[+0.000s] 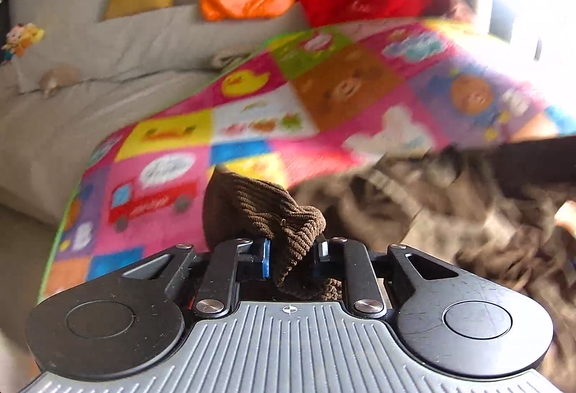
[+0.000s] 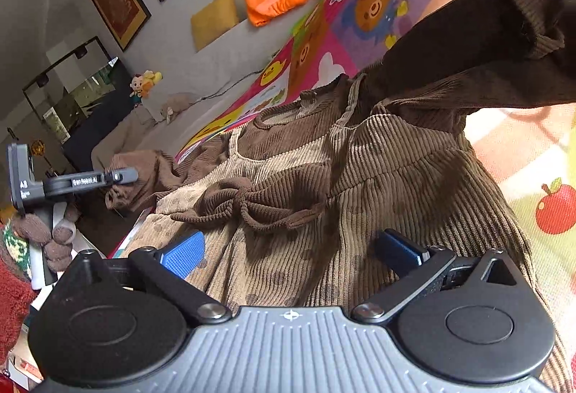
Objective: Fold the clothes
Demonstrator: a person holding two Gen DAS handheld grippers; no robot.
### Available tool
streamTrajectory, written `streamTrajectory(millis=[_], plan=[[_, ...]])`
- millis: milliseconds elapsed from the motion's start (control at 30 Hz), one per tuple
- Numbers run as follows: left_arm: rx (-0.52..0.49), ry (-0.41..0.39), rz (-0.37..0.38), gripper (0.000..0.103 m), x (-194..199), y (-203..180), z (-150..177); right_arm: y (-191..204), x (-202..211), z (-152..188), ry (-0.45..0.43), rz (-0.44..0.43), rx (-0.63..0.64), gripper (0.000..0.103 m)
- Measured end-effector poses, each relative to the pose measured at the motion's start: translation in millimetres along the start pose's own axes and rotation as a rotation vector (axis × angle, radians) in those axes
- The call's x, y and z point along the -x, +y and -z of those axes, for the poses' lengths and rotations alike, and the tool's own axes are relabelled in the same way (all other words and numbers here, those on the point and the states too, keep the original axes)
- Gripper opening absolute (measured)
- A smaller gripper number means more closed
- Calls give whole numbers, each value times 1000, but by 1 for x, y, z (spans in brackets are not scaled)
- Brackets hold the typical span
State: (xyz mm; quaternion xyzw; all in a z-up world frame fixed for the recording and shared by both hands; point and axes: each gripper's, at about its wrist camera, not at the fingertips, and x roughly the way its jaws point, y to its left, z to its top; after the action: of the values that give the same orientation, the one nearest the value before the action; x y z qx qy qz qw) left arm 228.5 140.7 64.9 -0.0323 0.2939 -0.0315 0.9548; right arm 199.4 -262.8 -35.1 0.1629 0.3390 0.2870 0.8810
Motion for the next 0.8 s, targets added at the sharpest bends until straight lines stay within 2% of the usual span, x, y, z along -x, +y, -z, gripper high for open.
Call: streamTrajectory(millis=[167,267,333,400,433,500,567,700,767,800], plan=[[52,-41,228,21,-23,-59,-59,2,-3,-1,14,-16,15,103],[73,-22,349,23,-48,-101,-72,4,-4,-2,30,-28,37,103],[92,-12,421,29,-63,-122,-76,3,-3,-1,33,-41,39,103],[125,-10,474,44,-70,-130,-73,1,-2,-1,34,-55,31,103],[135,-19,485,48,-68,-126,-71,0,-1,-1,33,-58,26,103],[151,-38,503,72,-61,-116,-65,0,-1,-1,32,-60,24,103],[166,-57,521,85,-54,-106,-59,2,-1,-1,34,-52,34,103],[198,-75,495,94,-31,-67,-44,10,-1,-5,44,0,78,102],[170,-90,431,94,-24,-50,-33,20,4,-16,11,54,132,100],[143,-94,388,95,-21,-44,-27,24,7,-25,-9,74,154,93]])
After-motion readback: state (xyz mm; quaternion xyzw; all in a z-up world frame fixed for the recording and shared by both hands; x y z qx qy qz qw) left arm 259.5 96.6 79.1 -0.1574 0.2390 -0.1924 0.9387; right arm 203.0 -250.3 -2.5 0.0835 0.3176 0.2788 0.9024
